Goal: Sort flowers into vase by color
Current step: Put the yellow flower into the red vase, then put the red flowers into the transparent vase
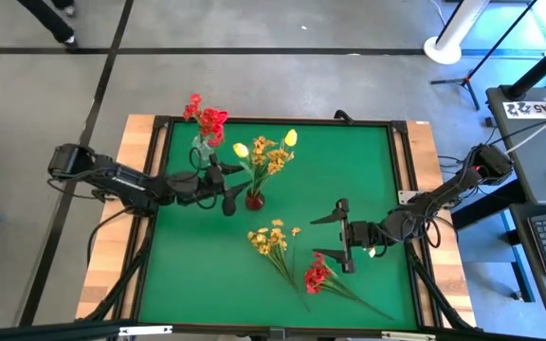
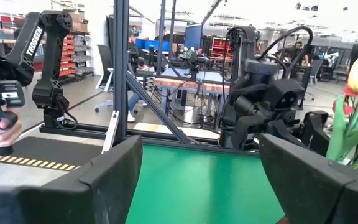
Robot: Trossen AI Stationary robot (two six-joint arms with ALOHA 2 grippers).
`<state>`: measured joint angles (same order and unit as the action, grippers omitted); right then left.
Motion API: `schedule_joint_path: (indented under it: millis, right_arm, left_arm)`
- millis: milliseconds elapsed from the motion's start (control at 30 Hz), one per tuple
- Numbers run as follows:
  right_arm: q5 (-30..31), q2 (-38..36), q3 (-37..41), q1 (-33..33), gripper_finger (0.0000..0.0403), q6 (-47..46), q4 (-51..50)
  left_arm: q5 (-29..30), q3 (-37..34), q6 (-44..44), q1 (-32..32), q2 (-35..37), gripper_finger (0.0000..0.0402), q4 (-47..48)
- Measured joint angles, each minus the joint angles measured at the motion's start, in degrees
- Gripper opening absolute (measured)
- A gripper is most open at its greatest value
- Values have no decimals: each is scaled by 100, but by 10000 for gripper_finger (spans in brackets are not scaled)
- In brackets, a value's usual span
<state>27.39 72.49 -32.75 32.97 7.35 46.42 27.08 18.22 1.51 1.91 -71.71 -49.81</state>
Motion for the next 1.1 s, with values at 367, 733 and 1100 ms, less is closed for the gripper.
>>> schedule_joint_path:
  millis: [367,733,1100]
  right_arm:
    - [446,0,-25,-1,319,-1444,-1092]
    - [285,448,-1797,0,319,-3278,-5555]
    - [-2135,2358,-3430,227,319,-5618,-8345]
  left_arm:
    - [1528,0,-300,1095,1495,247,2455]
    - [1912,0,-1971,2295,2707,247,4363]
    - [1363,0,-3402,3397,2772,247,5068]
